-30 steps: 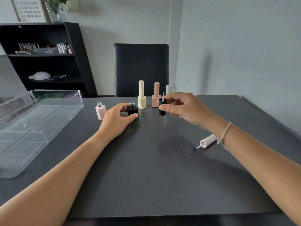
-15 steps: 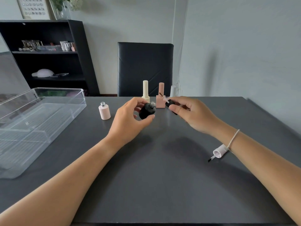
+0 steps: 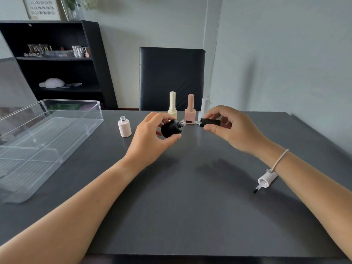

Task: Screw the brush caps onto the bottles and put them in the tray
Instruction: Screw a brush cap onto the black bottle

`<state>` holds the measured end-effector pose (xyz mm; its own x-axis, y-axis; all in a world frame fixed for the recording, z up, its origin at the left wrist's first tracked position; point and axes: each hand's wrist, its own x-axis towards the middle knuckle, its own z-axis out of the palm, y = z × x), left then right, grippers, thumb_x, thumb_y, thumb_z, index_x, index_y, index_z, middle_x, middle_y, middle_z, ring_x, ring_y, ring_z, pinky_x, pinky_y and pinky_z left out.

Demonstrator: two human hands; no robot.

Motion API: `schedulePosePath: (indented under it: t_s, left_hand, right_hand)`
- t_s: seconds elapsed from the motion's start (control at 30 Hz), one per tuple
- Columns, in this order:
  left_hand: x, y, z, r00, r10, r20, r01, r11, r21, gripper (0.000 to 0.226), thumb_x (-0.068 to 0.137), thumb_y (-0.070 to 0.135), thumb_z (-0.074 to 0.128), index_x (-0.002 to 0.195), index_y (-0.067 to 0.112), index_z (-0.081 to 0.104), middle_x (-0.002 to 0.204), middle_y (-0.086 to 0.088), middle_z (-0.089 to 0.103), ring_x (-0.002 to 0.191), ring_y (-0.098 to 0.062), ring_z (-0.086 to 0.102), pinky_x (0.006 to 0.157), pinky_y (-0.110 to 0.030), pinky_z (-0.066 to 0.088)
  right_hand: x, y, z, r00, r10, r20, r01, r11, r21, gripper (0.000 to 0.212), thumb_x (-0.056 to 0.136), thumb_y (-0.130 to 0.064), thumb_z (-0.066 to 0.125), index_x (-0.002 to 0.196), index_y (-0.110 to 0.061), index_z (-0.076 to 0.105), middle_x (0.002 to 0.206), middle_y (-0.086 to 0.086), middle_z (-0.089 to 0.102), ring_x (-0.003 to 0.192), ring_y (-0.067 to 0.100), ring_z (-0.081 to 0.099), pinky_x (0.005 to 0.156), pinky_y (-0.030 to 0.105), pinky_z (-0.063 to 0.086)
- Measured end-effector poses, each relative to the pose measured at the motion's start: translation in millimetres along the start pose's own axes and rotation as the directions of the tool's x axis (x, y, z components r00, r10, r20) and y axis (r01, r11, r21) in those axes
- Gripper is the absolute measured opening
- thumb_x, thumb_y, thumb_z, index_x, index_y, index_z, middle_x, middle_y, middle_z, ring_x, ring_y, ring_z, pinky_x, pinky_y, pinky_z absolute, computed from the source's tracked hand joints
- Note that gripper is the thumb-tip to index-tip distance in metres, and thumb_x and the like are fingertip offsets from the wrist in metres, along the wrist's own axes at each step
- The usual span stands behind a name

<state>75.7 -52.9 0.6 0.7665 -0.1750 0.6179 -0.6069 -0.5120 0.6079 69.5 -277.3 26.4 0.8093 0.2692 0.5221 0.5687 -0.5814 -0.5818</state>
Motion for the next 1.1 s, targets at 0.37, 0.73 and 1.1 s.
schedulePosePath:
  t_s: [0.37, 0.73, 1.1]
  left_hand:
    - [-1.8, 0.7, 1.7, 0.999, 0.014, 0.030, -0.014, 1.000, 0.001, 0.035, 0.072, 0.016, 0.076, 0.104, 0.019, 0.063, 0.100, 0.005, 0.057, 0.088, -0.004, 0.055, 0.076, -0.010, 0.046]
    - [-3.3, 2.6, 4.6, 0.994, 0.057, 0.095, -0.059, 0.998, 0.025, 0.037, 0.072, 0.017, 0.076, 0.106, 0.022, 0.062, 0.100, 0.003, 0.056, 0.089, -0.007, 0.054, 0.075, -0.014, 0.046]
    - [-5.5, 8.7, 7.1, 0.988, 0.099, 0.121, -0.102, 0.995, 0.019, 0.037, 0.072, 0.018, 0.076, 0.106, 0.021, 0.062, 0.099, 0.004, 0.055, 0.090, 0.001, 0.052, 0.074, -0.012, 0.046]
  right_hand:
    - [-1.1, -0.6, 4.2, 0.998, -0.067, -0.002, 0.067, 0.997, -0.033, 0.023, 0.080, -0.024, 0.068, 0.086, -0.043, 0.055, 0.086, -0.021, 0.057, 0.067, 0.010, 0.047, 0.063, 0.014, 0.038]
    - [-0.1, -2.6, 12.0, 0.992, -0.122, 0.001, 0.122, 0.987, -0.109, 0.015, 0.080, -0.020, 0.069, 0.093, -0.025, 0.065, 0.080, -0.014, 0.052, 0.060, 0.010, 0.041, 0.058, 0.015, 0.034]
    - [-1.2, -8.4, 17.9, 0.996, -0.084, 0.033, 0.088, 0.987, -0.132, 0.030, 0.087, -0.040, 0.053, 0.088, -0.015, 0.068, 0.071, -0.001, 0.060, 0.060, 0.013, 0.048, 0.059, 0.032, 0.039]
